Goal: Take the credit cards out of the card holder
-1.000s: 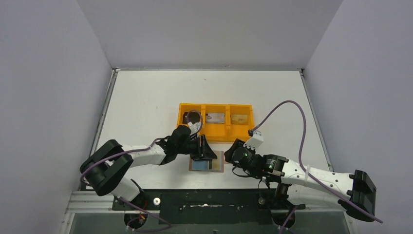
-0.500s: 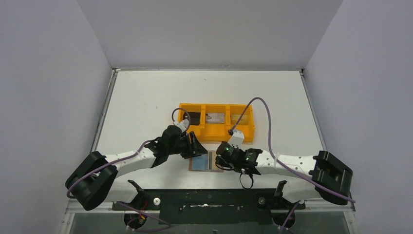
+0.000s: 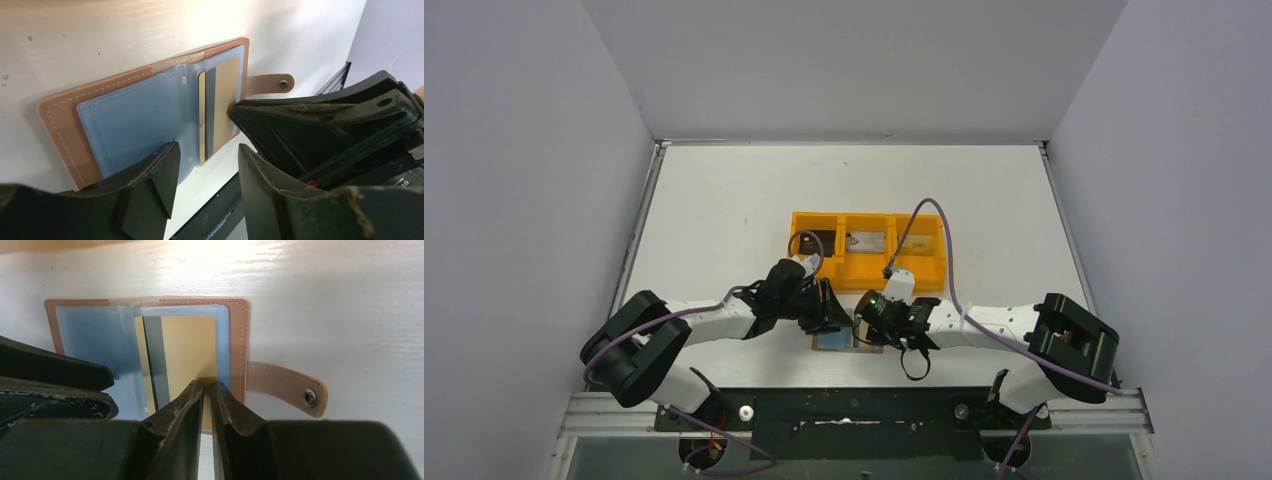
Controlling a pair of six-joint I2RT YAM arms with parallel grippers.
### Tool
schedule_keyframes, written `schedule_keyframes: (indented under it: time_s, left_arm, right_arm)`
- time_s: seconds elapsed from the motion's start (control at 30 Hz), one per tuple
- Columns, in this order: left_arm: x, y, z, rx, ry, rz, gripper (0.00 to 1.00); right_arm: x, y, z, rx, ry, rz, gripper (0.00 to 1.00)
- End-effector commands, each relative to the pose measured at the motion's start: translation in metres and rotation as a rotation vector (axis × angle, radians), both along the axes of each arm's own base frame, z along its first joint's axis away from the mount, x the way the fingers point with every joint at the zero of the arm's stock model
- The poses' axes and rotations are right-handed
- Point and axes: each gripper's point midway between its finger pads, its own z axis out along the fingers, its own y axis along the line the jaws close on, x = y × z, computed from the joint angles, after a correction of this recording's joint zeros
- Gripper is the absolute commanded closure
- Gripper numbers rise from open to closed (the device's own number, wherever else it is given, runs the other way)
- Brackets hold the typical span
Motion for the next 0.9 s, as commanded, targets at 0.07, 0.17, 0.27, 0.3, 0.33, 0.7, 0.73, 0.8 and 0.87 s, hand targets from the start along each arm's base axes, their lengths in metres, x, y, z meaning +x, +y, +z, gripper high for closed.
schedule_keyframes:
  time_s: [0.07, 0.17, 0.27, 0.3, 0.33, 0.7, 0.73, 0.8, 0.87]
  left_arm:
    - [0.005, -0.019, 0.011, -0.046, -0.047, -0.062, 0.55]
    - [0.002, -0.02, 0.002, -0.055, -0.031, -0.05, 0.56]
    - [-0.005, -0.022, -0.008, -0.058, -0.002, -0.057, 0.6]
    - [-0.008, -0.022, -0.012, -0.055, 0.008, -0.06, 0.61]
    - [-0.01, -0.024, -0.014, -0.058, 0.014, -0.065, 0.63]
    - [-0.008, -0.019, -0.016, -0.036, 0.002, -0.023, 0.86]
    - [-0.008, -0.02, -0.015, -0.04, -0.002, -0.025, 0.9]
    - [-0.008, -0.02, -0.013, -0.045, -0.002, -0.03, 0.96]
    - [-0.009, -0.02, -0.013, -0.046, -0.002, -0.031, 1.0]
  right_arm:
    - [-0.001, -0.006, -0.008, 0.003, 0.018, -0.05, 0.87]
    - [-0.004, -0.007, -0.013, 0.014, 0.032, -0.066, 0.88]
    - [-0.007, -0.008, -0.016, 0.022, 0.042, -0.074, 0.89]
    - [-0.007, -0.008, -0.017, 0.025, 0.045, -0.074, 0.89]
    - [-0.008, -0.008, -0.018, 0.028, 0.047, -0.075, 0.89]
    - [-0.01, -0.01, -0.021, 0.021, 0.058, -0.077, 0.9]
    - [-0.01, -0.011, -0.021, 0.019, 0.059, -0.078, 0.9]
    - [-0.011, -0.011, -0.023, 0.016, 0.065, -0.081, 0.9]
    - [-0.012, -0.012, -0.024, 0.011, 0.07, -0.087, 0.9]
